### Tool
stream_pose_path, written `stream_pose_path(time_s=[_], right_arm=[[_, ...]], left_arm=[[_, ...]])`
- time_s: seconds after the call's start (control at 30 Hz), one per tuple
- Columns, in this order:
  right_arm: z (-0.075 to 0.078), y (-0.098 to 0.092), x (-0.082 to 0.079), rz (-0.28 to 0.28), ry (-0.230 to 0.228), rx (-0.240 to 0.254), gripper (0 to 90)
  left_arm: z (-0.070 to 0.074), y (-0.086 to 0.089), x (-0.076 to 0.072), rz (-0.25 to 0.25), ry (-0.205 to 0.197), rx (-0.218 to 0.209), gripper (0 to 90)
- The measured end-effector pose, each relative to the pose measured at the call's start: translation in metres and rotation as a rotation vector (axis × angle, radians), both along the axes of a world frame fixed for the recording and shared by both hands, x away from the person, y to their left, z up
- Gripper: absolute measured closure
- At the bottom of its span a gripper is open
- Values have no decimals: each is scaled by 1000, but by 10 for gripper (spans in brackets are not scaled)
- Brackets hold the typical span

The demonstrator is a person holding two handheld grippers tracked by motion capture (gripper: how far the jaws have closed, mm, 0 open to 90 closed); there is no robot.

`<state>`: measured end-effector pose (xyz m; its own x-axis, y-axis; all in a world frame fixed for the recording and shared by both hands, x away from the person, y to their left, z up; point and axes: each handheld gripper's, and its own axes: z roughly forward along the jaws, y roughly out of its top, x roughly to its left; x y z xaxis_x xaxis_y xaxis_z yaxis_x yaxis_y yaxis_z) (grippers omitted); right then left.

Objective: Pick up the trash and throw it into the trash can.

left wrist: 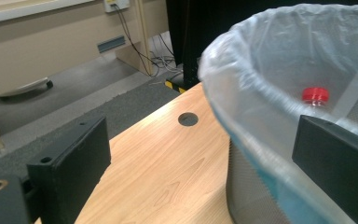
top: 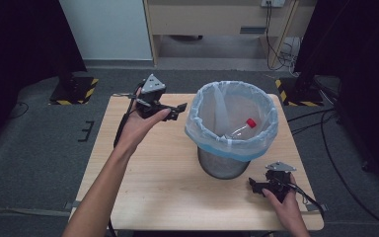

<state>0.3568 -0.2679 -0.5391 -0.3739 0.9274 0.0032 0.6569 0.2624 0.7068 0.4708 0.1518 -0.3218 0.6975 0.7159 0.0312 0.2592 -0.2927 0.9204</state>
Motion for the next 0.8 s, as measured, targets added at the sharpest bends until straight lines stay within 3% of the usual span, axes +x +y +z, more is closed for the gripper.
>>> stream_pose_path(time_s=[0.1,0.33,0.63,0.8], right_arm=[[0,0,0,0,0,0,4],[0,0,0,1,0,0,4],[0,0,0,0,0,0,4],[0,0,0,1,0,-1,4]], left_arm=[[-10,9,0,14,17,-1,37],[-49,26,-2,48,68,12,39],[-103,35,-6,86,141,-1,43],[-123,37,-8,94,170,13,43]])
